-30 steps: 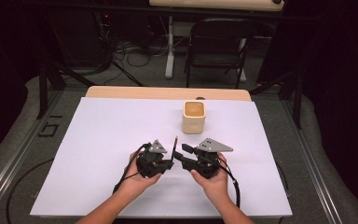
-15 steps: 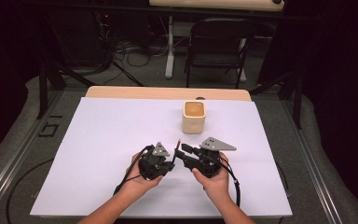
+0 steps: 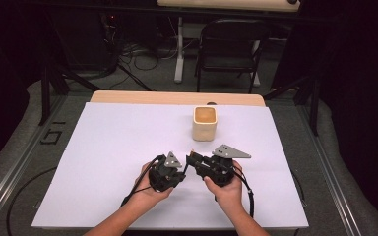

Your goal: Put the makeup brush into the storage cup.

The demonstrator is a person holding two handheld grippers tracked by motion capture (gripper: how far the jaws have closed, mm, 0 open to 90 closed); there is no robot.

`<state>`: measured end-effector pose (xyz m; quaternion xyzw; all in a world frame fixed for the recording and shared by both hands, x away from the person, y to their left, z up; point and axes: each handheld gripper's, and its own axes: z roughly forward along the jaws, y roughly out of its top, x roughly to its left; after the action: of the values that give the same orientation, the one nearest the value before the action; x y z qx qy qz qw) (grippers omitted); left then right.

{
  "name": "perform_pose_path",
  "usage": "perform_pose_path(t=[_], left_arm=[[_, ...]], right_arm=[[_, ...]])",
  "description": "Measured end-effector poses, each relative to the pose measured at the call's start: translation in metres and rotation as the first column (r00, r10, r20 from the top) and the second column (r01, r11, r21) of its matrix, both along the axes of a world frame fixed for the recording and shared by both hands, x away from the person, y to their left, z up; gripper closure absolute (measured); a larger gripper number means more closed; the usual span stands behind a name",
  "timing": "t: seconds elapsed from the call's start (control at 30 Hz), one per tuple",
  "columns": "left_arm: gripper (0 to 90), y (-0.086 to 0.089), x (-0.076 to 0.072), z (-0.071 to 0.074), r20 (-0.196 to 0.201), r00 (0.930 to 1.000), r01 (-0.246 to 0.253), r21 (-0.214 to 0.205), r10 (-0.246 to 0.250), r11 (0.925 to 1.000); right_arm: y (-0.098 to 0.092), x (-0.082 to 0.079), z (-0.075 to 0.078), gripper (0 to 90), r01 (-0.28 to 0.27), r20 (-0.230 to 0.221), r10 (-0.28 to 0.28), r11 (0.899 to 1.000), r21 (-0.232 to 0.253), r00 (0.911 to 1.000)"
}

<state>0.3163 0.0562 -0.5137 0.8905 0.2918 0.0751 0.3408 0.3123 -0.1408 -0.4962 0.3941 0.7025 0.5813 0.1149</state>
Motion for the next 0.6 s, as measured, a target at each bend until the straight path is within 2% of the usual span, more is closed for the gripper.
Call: perform_pose_path(t=[0.13,0.6], left_arm=[[85.2,-0.0009,-0.0006,-0.0005,0.002,1.0,0.002,0.013,-0.002,0.9999],[85.2,-0.0013,-0.0007,-0.0014,0.002,1.0,0.005,0.021,-0.005,0.9998]], right_arm=[[-0.0001,0.0,0.0,75.3,-0.003,-0.004,0.003,1.0,0.004,1.0],[-0.0013,-0.0002,0.0002,82.3,-0.009,-0.016,0.009,1.0,0.019,0.9998]])
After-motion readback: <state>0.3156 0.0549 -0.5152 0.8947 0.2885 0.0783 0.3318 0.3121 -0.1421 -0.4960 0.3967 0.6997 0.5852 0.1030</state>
